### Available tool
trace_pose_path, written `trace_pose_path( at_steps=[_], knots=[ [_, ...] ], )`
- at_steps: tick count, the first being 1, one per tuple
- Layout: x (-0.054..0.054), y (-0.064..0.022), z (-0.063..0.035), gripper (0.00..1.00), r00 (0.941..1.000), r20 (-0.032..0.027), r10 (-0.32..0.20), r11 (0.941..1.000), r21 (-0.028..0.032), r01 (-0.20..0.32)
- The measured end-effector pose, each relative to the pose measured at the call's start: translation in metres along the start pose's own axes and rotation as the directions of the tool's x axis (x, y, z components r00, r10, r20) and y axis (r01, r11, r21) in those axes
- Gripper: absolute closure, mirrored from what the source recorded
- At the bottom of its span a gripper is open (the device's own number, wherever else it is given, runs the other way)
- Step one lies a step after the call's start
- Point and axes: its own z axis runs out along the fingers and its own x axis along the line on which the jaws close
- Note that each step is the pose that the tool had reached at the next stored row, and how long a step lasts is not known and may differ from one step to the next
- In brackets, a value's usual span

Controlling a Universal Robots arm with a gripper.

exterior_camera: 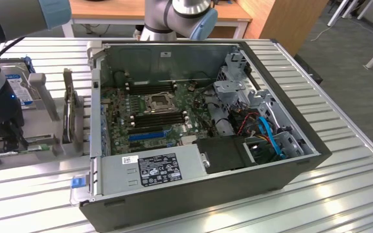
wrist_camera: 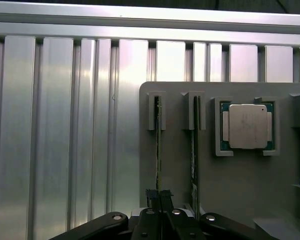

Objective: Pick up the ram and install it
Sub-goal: 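Pick up the ram and move it above insertion slot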

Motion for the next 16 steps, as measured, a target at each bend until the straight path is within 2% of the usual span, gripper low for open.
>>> trace_pose_path(
  at_steps=[16],
  knots=[
    [-0.0002, -0.0004, -0.0093, 0.89, 1.0, 0.0, 0.0, 1.0, 0.0, 0.0]
  ],
)
